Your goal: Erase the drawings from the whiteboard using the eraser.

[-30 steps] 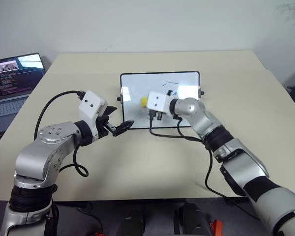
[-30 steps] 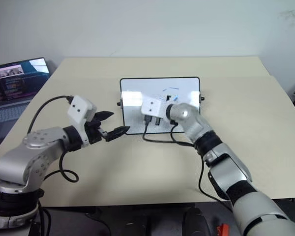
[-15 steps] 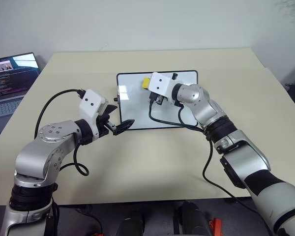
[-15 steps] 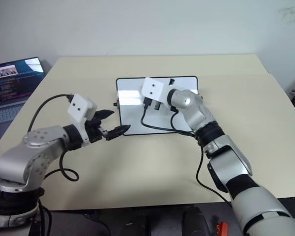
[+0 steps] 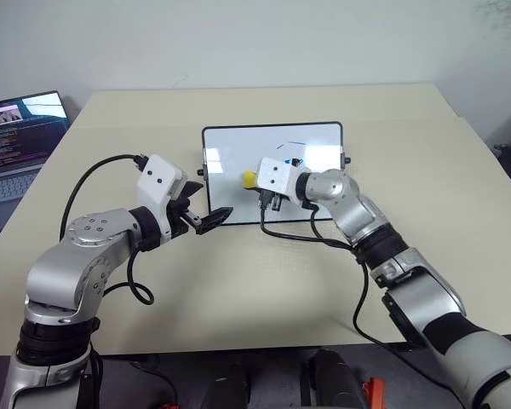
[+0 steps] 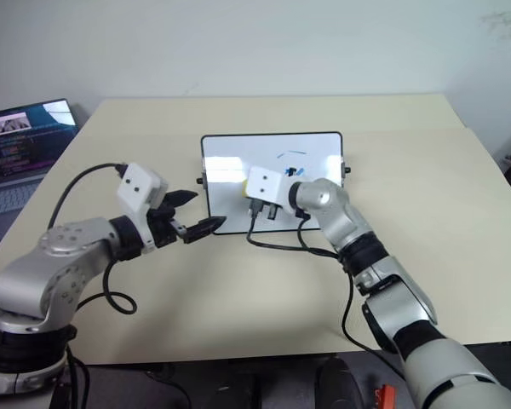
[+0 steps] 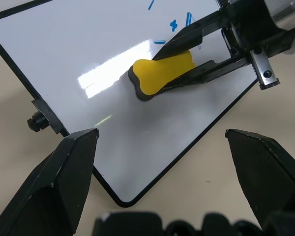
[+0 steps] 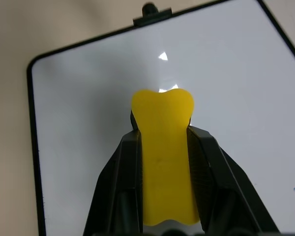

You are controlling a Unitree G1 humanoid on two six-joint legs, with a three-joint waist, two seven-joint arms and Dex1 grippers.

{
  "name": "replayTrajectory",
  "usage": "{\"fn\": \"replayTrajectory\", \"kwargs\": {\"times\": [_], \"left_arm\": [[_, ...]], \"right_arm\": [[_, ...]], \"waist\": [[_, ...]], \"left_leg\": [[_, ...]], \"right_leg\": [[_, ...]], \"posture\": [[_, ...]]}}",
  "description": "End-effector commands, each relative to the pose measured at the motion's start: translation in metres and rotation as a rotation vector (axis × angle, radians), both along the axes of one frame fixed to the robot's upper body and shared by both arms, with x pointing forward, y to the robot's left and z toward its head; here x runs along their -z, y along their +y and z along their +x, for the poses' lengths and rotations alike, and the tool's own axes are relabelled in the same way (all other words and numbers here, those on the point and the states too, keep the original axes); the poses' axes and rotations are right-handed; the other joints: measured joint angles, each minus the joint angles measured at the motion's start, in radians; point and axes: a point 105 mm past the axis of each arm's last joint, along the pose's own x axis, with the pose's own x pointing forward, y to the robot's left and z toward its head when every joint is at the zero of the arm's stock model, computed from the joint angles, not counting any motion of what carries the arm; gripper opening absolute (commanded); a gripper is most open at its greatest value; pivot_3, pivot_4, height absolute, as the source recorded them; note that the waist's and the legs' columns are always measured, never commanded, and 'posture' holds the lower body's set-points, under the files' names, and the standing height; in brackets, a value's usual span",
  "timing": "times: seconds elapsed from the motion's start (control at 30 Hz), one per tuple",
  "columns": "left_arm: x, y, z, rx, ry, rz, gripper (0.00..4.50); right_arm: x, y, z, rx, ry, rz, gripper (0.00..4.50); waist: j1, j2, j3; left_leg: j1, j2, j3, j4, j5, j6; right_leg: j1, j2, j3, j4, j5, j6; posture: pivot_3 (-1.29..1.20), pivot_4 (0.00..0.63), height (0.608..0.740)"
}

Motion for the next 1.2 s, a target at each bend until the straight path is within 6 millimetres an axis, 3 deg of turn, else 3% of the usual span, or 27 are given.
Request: {"fn": "replayTrajectory", "kwargs": {"times": [0.03, 0.17, 0.33, 0.53, 0.83, 1.0, 1.2], "left_arm": [[-0.02, 0.001, -0.004, 0.006, -0.072, 0.007, 4.5], [-0.014, 0.002, -0.003, 0.007, -0.056, 0.016, 4.5], [-0.013, 0.0, 0.0, 0.015, -0.056, 0.011, 4.5], [-0.013, -0.004, 0.003, 0.029, -0.056, 0.008, 4.5], [-0.01, -0.007, 0.006, 0.049, -0.049, 0.011, 4.5], [-0.01, -0.007, 0.005, 0.06, -0.036, 0.001, 4.5], [-0.009, -0.005, 0.004, 0.062, -0.034, 0.005, 4.5]], "right_arm": [[-0.038, -0.014, -0.018, -0.039, -0.044, 0.08, 0.96], [-0.043, -0.038, -0.042, -0.079, -0.04, 0.102, 0.96], [-0.055, -0.072, -0.053, -0.041, 0.021, 0.278, 0.96], [-0.052, -0.104, -0.053, 0.044, 0.046, 0.361, 0.96], [-0.056, -0.116, -0.052, 0.085, 0.05, 0.457, 0.96], [-0.06, -0.147, -0.045, 0.177, 0.097, 0.636, 0.96], [-0.061, -0.167, -0.046, 0.219, 0.055, 0.625, 0.96]], "waist": [[0.002, 0.0, 0.0], [0.008, 0.0, 0.0], [0.009, 0.0, 0.0], [0.015, -0.001, 0.0], [0.02, -0.001, 0.001], [0.03, -0.001, 0.001], [0.029, -0.001, 0.001]], "left_leg": [[0.0, 0.0, 0.0, 0.0, 0.0, 0.0], [0.0, 0.0, 0.0, 0.0, 0.0, 0.0], [0.0, 0.001, 0.001, 0.001, -0.001, 0.002], [0.0, 0.001, 0.001, 0.001, -0.001, 0.003], [0.0, 0.002, 0.002, 0.001, -0.001, 0.002], [0.0, 0.002, 0.002, 0.001, -0.001, 0.002], [0.0, 0.002, 0.002, 0.001, -0.002, 0.003]], "right_leg": [[0.0, 0.0, 0.0, 0.0, 0.0, 0.0], [0.001, 0.0, -0.001, -0.001, 0.0, 0.0], [0.001, 0.0, 0.0, 0.0, 0.0, 0.0], [0.002, 0.001, -0.001, 0.0, 0.0, 0.0], [0.002, 0.001, -0.001, 0.0, 0.0, 0.0], [0.002, 0.001, -0.001, -0.001, 0.0, 0.0], [0.002, 0.001, -0.001, -0.001, 0.0, 0.0]], "posture": [[0.0, 0.15, 0.74], [0.0, 0.15, 0.74], [0.0, 0.15, 0.74], [0.0, 0.15, 0.74], [0.0, 0.15, 0.74], [0.0, 0.15, 0.74], [0.0, 0.15, 0.74]]}}
